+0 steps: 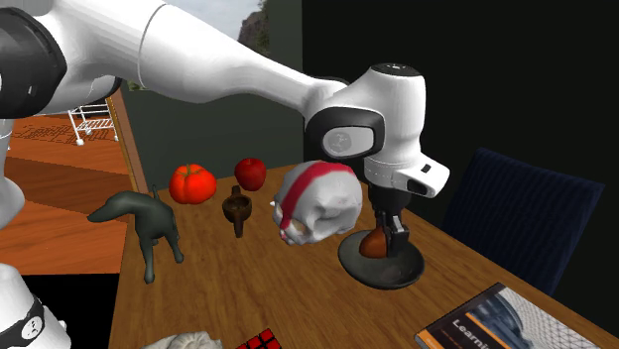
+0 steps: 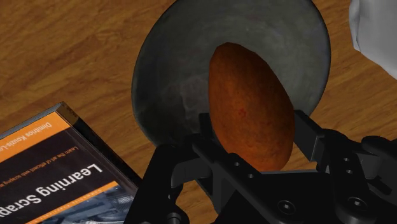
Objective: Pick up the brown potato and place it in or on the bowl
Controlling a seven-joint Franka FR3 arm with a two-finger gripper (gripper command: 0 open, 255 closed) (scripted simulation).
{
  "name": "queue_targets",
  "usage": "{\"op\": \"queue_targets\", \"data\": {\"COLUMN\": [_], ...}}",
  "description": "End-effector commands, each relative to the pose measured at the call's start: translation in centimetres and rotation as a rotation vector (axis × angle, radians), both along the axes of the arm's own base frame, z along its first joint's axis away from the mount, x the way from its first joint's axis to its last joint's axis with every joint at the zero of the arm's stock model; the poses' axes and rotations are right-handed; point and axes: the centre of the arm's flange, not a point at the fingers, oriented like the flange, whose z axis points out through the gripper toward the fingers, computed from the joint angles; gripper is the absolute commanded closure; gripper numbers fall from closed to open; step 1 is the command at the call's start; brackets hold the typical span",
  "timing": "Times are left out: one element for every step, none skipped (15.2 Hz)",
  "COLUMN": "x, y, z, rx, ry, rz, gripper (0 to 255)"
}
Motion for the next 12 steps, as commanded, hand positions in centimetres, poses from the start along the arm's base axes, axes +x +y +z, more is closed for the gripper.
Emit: {"op": "queue_targets", "data": {"x": [-0.03, -0.03, -0.03, -0.03, -0.03, -0.03, -0.03, -0.03, -0.03, -0.03, -0.03, -0.03], "y": [0.02, 0.02, 0.02, 0.02, 0.02, 0.02, 0.02, 0.02, 0.02, 0.02, 0.02, 0.02], "z": [-0.12, -0.12, -0.12, -0.12, -0.12, -0.12, -0.12, -0.12, -0.12, -0.12, -0.12, -0.12], "rx": [0.0, 0.0, 0.0, 0.0, 0.0, 0.0, 0.0, 0.0, 0.0, 0.0, 0.0, 0.0], "ry": [-0.001, -0.001, -0.001, -0.001, -0.001, -0.001, -0.001, -0.001, -0.001, -0.001, -0.001, -0.001], "rz": [0.0, 0.0, 0.0, 0.0, 0.0, 0.0, 0.0, 0.0, 0.0, 0.0, 0.0, 0.0], "gripper": [255, 255, 255, 255, 255, 255, 0, 0, 0, 0, 0, 0]}}
